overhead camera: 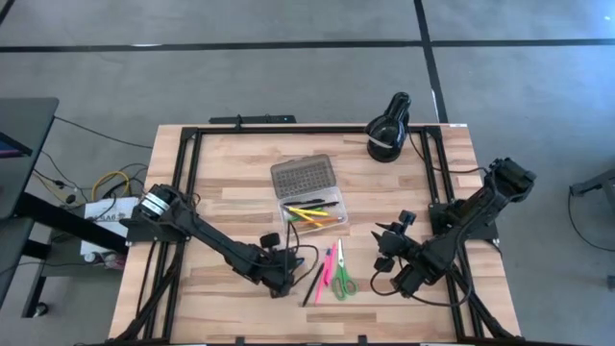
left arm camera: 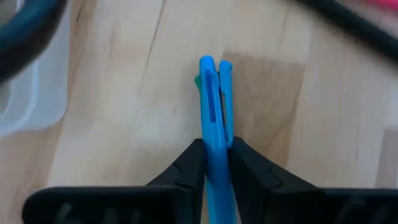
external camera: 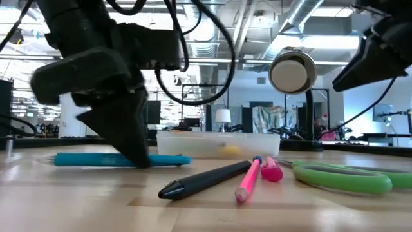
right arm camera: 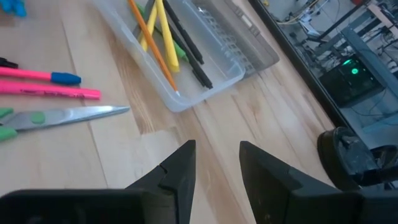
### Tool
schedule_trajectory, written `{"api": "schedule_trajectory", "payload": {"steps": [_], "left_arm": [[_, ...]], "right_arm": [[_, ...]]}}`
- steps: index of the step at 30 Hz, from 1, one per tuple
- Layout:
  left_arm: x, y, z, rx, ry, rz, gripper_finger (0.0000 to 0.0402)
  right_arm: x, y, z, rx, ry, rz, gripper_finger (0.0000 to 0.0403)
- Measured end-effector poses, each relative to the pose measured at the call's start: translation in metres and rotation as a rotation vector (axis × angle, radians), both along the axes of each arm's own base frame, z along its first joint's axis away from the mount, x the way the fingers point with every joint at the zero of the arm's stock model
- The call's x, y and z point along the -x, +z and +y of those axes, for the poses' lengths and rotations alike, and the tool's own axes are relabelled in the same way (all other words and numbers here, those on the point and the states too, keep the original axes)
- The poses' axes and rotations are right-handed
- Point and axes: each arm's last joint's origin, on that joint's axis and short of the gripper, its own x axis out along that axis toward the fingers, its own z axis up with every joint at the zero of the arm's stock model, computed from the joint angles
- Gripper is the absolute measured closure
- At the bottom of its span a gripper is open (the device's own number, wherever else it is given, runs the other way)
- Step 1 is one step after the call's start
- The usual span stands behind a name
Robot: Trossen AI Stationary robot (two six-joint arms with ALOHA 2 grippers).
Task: Pick & place school supplies into a supply box
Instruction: Put the blue pen into the transparent supply box
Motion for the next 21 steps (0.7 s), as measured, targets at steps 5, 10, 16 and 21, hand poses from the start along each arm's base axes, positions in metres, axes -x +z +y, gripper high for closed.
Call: {"api": "schedule_trajectory", "payload": {"steps": [5, 10, 16, 21], "left_arm": [[0.010, 0.027, 0.006, -0.026, 0.003, -0.019, 0.0359], [0.012, 0.049, 0.014, -0.075, 0.001, -0.087, 0.0358], [0.004, 0.069, 0.039, -0.184, -0.009, -0.160, 0.0358], [-0.013, 0.075, 0.072, -0.244, -0.039, -0.183, 0.0358]], "right_arm": [[0.003, -0.011, -0.003, -0.009, 0.000, -0.010, 0.0285], [0.007, -0.021, -0.007, -0.009, 0.000, -0.015, 0.0285], [0.009, -0.028, -0.009, -0.006, -0.001, -0.040, 0.0285], [0.010, -0.031, -0.011, -0.011, -0.002, -0.045, 0.0285]]}}
